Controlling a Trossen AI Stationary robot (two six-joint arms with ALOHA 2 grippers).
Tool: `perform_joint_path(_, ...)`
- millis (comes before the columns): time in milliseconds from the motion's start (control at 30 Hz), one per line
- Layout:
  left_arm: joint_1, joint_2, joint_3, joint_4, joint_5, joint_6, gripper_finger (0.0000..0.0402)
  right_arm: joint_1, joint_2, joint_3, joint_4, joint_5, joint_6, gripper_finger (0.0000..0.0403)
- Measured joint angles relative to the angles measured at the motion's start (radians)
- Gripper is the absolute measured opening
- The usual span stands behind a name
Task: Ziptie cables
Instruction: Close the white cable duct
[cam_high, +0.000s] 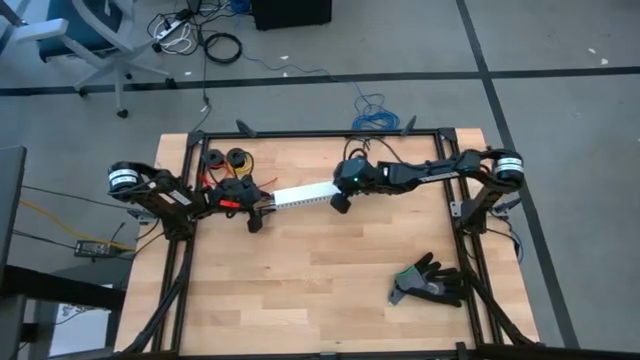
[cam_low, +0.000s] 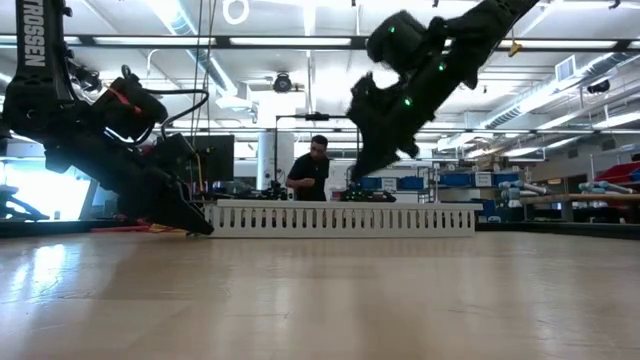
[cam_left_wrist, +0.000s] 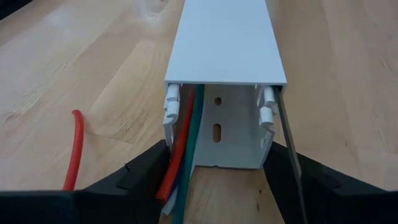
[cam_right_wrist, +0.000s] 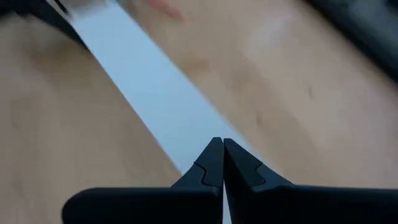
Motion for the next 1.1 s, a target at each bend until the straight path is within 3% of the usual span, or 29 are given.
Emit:
perform_joint_path(133,0.0,0.0,0.0,0.0,-0.001,0.0,0.0253,-0.003,0.069,0.0,-0.046,-0.011,0.074,0.0)
perform_joint_path(300,0.001,0.0,-0.003,0.002,-0.008,0.0,0.0253,-0.006,0.234,0.027,0.265,-0.142,0.066,0.0)
perform_joint_path(367,0.001,0.0,-0.003,0.002,-0.008,0.0,0.0253,-0.001,0.261,0.053,0.299,-0.156,0.035,0.0)
perform_joint_path(667,0.0,0.0,0.0,-0.002,-0.008,0.0,0.0253,0.0,0.184,0.096,0.278,-0.173,-0.071,0.0)
perform_joint_path(1100,0.0,-0.001,0.0,-0.006,-0.011,-0.058,0.0255,-0.001,0.166,0.095,0.217,-0.148,-0.084,0.0)
